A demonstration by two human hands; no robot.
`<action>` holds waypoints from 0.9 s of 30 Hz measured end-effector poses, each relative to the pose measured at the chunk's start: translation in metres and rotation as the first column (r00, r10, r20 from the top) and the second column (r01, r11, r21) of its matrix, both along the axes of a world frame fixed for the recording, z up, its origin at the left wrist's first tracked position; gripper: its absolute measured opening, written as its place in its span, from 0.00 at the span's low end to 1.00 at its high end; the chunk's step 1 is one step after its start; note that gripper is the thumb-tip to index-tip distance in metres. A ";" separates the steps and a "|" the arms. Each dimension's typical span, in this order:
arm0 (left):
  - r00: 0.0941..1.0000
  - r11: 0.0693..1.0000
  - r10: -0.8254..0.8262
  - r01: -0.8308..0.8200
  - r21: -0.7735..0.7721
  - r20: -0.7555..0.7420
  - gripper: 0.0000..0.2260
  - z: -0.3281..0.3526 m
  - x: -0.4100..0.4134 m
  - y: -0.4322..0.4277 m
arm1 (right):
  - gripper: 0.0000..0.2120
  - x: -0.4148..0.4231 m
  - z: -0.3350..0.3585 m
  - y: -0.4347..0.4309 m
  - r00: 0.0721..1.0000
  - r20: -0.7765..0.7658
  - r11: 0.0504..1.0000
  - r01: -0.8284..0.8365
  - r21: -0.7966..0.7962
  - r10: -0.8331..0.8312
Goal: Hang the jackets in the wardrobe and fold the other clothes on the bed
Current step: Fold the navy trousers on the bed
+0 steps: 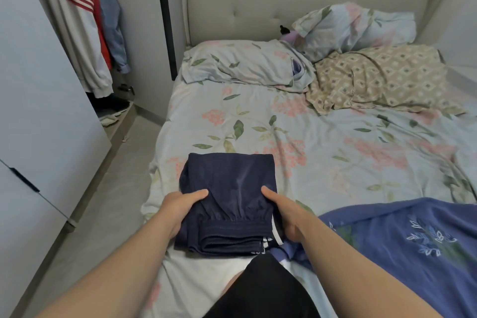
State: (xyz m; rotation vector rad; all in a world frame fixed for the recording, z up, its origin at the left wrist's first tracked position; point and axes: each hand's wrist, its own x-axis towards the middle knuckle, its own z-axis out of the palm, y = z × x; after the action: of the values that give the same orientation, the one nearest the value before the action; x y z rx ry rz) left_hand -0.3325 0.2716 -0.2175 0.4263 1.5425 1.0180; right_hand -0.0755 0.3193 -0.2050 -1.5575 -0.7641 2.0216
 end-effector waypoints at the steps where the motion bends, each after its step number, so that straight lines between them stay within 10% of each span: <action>1: 1.000 0.999 0.017 -0.017 0.034 0.016 0.20 0.001 -0.001 0.005 | 0.21 -0.004 0.001 0.005 1.000 0.024 1.000 0.005 0.026 -0.006; 27: 0.985 0.987 0.063 -0.085 0.140 0.160 0.15 -0.038 -0.012 0.010 | 0.17 -0.005 -0.034 0.016 0.981 0.167 0.975 0.066 0.213 -0.102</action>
State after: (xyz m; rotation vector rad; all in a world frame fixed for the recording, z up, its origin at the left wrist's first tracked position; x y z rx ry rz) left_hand -0.3442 0.2815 -0.2550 0.3838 1.3584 1.1992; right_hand -0.0807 0.3354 -0.2386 -1.6323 -0.9271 1.7004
